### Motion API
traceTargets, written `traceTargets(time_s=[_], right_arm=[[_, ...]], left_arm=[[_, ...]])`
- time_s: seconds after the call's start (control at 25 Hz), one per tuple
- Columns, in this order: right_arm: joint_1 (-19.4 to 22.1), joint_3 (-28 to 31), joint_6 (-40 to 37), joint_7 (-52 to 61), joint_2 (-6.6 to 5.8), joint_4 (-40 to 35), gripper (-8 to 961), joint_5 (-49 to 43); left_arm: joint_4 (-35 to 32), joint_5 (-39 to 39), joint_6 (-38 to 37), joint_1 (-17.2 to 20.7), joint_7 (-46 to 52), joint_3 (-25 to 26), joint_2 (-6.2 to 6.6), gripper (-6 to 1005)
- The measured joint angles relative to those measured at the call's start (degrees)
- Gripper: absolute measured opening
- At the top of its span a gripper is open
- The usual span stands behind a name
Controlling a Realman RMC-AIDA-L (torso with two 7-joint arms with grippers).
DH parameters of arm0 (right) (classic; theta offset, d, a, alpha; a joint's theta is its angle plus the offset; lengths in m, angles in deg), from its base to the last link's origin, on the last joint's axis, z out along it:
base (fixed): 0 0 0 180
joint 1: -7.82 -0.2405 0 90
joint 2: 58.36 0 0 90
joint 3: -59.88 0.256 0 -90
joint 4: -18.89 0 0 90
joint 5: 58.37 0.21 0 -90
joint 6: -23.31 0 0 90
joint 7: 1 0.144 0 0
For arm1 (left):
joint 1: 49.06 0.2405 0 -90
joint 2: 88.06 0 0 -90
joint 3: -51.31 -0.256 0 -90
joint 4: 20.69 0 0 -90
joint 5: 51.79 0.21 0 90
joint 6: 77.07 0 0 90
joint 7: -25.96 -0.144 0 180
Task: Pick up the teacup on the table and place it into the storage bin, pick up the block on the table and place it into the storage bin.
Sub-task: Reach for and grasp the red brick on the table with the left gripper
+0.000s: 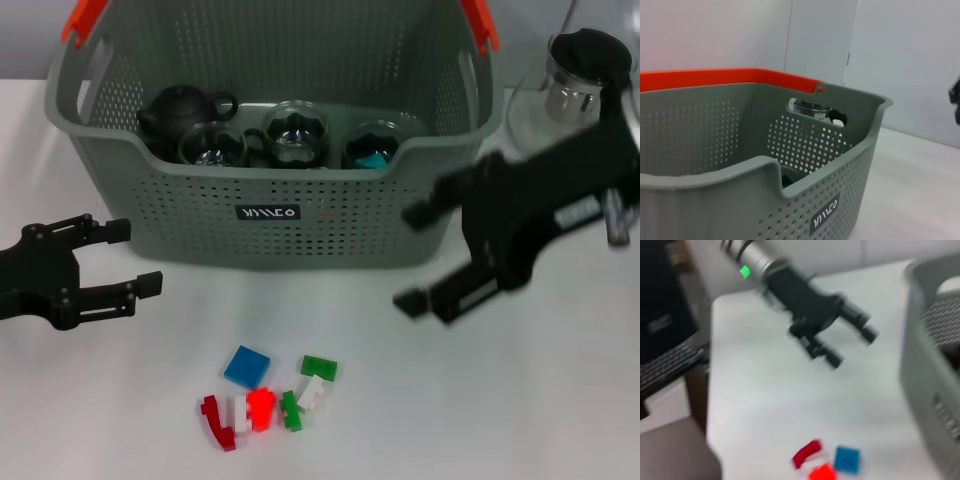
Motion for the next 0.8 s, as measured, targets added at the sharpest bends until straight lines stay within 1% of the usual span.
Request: traceTargets(time_s=[0.16, 0.32, 0.52, 0.68, 0.8], right_arm=[[1.1, -2.7, -0.1, -1.0, 0.06, 3.0, 948, 0.1], [0.9, -3.4, 1.1, -2.5, 0.05, 9.1, 948, 0.0], [0.1, -3.8, 2.9, -3.5, -0.05, 14.2, 948, 0.0], [-0.6, -4.4, 3.8, -3.1, 0.04, 15.4, 948, 0.0], [-1.1, -5.8, 5.0, -1.7, 0.11, 16.1, 948, 0.0]], left_arm=[[0.0, 0.3, -0.1, -0.1, -0.4, -0.4, 0.00, 825], [-0.4, 0.5, -0.5, 0.3, -0.6, -1.9, -0.13, 825], [-2.8, 2.4, -3.0, 0.6, -0.8, -6.9, -0.50, 825], [-6.2, 5.4, -4.3, 0.2, -0.7, -11.2, -0.93, 825], [-9.2, 6.3, -5.1, 0.4, -0.7, -13.1, -1.40, 825]])
